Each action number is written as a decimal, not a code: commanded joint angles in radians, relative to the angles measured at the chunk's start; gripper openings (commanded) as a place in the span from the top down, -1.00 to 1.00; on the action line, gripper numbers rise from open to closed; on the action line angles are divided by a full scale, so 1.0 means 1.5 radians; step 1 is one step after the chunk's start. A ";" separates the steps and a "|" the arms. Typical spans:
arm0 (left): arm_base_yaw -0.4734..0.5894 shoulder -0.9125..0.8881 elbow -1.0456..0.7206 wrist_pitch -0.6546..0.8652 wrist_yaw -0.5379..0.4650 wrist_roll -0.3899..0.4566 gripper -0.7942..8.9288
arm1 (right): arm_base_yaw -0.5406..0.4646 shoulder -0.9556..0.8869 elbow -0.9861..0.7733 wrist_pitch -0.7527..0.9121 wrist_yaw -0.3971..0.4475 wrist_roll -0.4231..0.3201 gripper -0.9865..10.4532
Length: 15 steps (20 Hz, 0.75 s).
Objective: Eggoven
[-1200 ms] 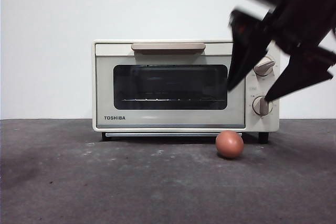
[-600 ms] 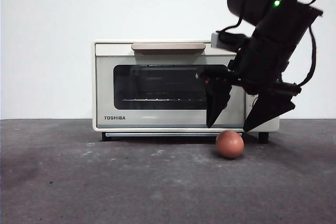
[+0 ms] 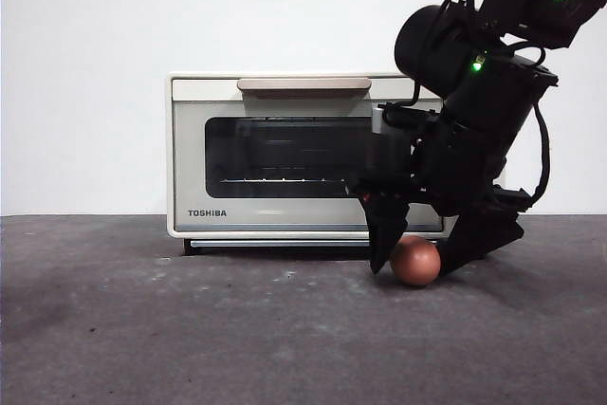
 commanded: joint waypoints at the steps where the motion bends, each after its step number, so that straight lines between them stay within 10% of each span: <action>1: -0.002 0.004 0.012 0.004 0.001 0.012 0.82 | 0.005 0.016 0.013 0.006 0.011 0.007 0.28; 15: -0.002 0.008 0.012 0.020 0.001 0.007 0.82 | 0.004 -0.002 0.013 -0.010 -0.017 0.007 0.82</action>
